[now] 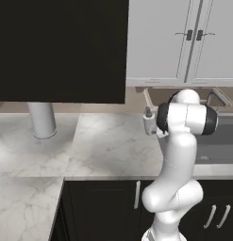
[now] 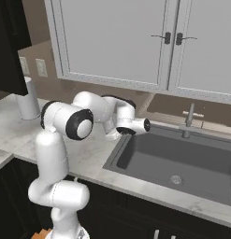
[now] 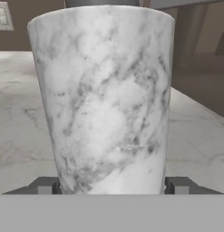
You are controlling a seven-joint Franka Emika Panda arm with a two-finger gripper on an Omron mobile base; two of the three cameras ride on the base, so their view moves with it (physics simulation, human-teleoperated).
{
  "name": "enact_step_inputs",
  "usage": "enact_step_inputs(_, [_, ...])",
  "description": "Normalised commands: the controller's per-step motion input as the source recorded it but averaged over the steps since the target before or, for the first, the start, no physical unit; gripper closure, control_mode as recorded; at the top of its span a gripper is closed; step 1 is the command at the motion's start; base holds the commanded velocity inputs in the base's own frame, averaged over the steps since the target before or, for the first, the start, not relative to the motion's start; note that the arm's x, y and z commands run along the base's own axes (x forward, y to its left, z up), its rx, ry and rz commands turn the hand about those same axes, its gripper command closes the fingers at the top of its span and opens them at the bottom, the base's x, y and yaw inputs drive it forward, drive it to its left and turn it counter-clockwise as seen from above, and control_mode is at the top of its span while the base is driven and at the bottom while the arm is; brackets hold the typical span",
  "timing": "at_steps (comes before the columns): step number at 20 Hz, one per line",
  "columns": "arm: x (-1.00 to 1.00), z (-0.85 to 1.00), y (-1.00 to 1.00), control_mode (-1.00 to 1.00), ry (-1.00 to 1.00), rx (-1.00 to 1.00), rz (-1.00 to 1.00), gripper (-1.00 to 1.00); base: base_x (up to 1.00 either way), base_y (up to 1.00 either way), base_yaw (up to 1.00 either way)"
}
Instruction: Locate and retrieve the dish brush and soap dispenser from the cabinet. Place them next to the sink.
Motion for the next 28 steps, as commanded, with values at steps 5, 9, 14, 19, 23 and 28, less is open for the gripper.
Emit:
enact_step_inputs(5, [0.27,-0.24,0.00,-1.00,0.00,-0.01,0.00,1.00,0.00,0.00,0.00])
enact_step_inputs(9, [0.34,-0.30,0.00,-1.00,0.01,-0.01,0.00,1.00,0.00,0.00,0.00])
enact_step_inputs(14, [0.37,-0.22,0.00,-1.00,0.06,-0.01,0.00,1.00,0.00,0.00,0.00])
enact_step_inputs(19, [0.26,-0.21,-0.07,-1.00,0.07,0.00,0.00,1.00,0.00,0.00,0.00])
enact_step_inputs(23, [0.14,-0.32,-0.05,-1.00,0.04,-0.01,0.00,1.00,0.00,0.00,0.00])
enact_step_inputs(28, [0.04,-0.48,-0.03,-1.00,-0.03,-0.02,0.01,1.00,0.00,0.00,0.00])
